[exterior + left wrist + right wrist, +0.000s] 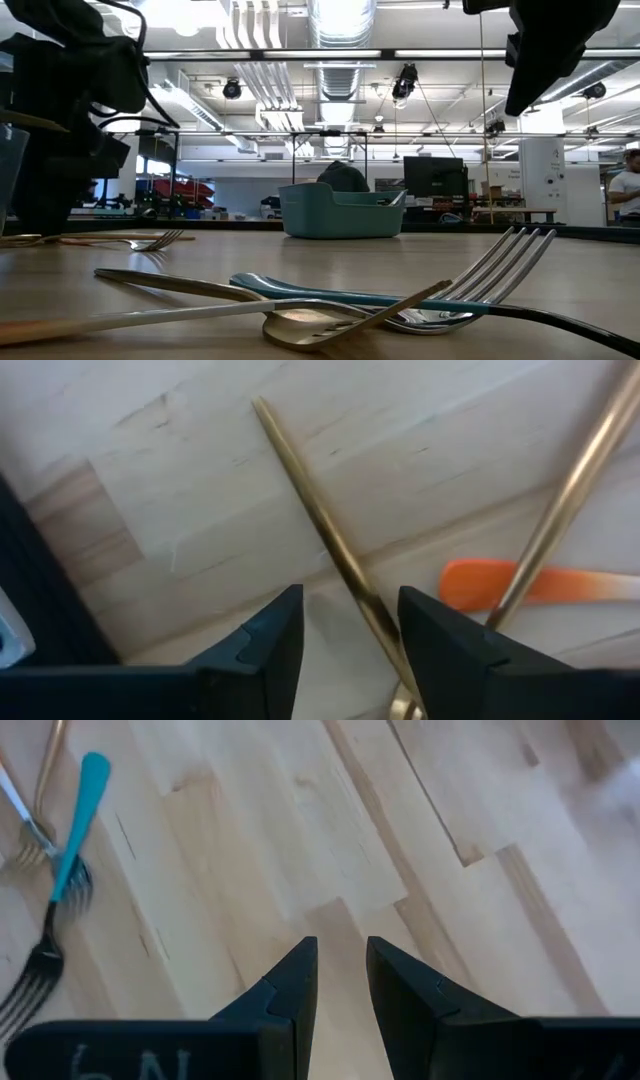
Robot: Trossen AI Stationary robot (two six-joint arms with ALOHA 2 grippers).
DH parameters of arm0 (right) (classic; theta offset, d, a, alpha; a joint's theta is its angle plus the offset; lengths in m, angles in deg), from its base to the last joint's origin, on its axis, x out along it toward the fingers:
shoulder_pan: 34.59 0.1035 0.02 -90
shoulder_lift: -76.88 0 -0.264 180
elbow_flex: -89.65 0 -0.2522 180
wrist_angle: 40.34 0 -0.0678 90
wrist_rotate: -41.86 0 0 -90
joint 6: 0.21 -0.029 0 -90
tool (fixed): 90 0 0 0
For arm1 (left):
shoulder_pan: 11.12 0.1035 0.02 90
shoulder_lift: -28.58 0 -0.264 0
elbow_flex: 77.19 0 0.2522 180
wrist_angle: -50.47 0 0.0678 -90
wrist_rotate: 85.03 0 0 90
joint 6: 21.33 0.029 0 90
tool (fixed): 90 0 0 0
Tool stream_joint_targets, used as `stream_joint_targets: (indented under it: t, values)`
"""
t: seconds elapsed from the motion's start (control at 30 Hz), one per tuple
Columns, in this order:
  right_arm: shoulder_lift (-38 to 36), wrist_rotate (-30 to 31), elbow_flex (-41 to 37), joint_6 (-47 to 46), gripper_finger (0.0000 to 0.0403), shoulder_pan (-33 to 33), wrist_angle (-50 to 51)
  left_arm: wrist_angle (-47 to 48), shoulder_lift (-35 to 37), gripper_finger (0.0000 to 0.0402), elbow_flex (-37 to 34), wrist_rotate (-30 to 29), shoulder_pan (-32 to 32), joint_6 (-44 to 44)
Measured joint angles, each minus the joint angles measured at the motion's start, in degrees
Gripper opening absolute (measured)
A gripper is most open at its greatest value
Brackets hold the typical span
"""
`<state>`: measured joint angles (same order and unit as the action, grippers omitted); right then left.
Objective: Sort silverware by color (type)
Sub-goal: Put the gold fork into the black bin
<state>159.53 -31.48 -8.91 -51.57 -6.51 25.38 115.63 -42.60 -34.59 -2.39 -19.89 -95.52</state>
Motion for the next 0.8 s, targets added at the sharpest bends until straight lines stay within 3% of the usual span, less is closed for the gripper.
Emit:
stream_joint_targets:
  t: [0.13, 0.4, 0.8]
  values:
    - [0.00, -0.02, -0.39, 2.36, 0.0082, 0.00, 0.03, -0.45, -2.05, 0.0116, 0.22, 1.10, 0.04, -2.33]
    - [0.00, 0.13, -0.71, 5.66, 0.0082, 0.00, 0.73, -2.56, -3.75, 0.0011, 0.61, 1.69, 0.02, -2.82]
    - [0.00, 0.48, -0.72, 5.54, 0.0082, 0.00, 1.76, -0.25, 0.03, 0.0001, 4.52, 0.10, -0.02, -2.12]
